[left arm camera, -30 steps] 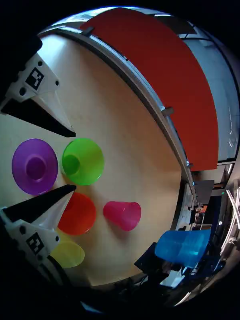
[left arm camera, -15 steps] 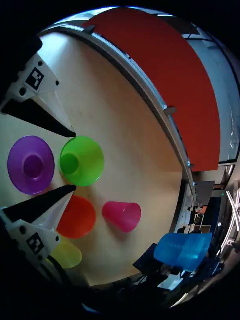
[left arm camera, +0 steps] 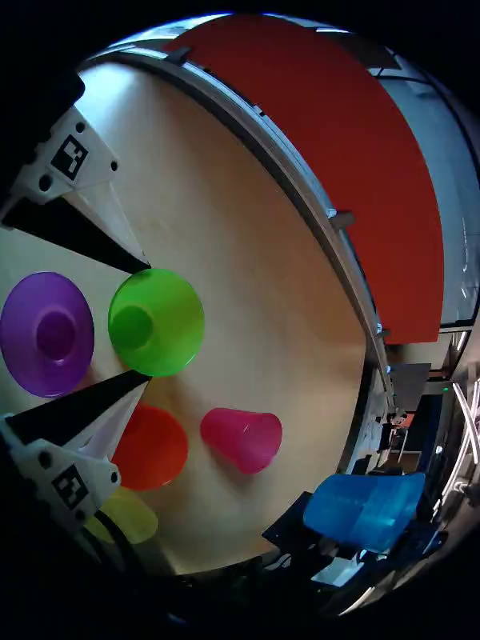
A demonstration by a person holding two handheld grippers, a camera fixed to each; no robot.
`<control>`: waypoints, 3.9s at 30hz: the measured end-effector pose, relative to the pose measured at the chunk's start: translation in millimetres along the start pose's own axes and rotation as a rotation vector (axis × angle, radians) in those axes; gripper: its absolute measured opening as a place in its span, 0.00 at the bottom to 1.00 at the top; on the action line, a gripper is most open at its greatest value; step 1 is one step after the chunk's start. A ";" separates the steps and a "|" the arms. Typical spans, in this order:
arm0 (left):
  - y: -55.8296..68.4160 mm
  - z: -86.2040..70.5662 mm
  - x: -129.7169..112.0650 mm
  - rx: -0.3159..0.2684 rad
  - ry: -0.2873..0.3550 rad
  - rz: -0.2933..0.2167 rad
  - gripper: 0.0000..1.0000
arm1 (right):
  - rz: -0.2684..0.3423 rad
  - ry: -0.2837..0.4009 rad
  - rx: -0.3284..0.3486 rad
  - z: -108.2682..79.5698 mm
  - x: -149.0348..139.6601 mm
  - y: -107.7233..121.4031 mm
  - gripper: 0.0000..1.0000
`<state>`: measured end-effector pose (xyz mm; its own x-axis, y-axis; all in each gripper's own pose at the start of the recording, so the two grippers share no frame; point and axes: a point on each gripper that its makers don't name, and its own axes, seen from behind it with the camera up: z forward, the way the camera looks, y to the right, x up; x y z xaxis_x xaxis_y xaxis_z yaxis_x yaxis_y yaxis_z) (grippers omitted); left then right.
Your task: Pour water
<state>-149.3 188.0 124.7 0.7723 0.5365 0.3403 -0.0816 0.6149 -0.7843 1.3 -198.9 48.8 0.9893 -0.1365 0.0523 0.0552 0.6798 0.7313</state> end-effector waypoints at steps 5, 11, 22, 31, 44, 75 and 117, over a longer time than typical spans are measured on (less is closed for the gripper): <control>-1.6 4.7 0.0 -0.001 -0.003 0.000 0.88 | -0.003 -0.005 -0.001 -0.9 -3.3 0.9 0.88; -4.4 10.6 -2.2 0.005 -0.006 -0.002 0.88 | -0.002 -0.009 -0.005 -1.5 -4.9 2.2 0.88; -7.5 17.8 -4.1 0.009 -0.006 -0.014 0.88 | -0.003 -0.012 -0.009 -2.8 -5.5 2.8 0.88; -11.1 18.8 -3.2 0.017 0.007 -0.030 0.84 | -0.003 -0.015 -0.009 -2.7 -6.4 2.2 0.88; -8.5 11.0 0.7 0.040 0.039 -0.008 0.84 | -0.002 -0.014 -0.012 -2.8 -3.6 1.9 0.88; -4.2 -43.8 36.8 0.120 0.217 -0.047 0.84 | -0.031 -0.011 0.001 -1.5 10.8 -16.6 0.88; 0.4 -105.4 81.1 0.178 0.424 -0.096 0.84 | -0.033 -0.001 0.006 -5.5 26.2 -27.3 0.88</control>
<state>-20.3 170.8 97.3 0.9679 0.2116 0.1358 -0.0755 0.7599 -0.6457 26.4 -217.1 26.5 0.9868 -0.1592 0.0286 0.0868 0.6704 0.7369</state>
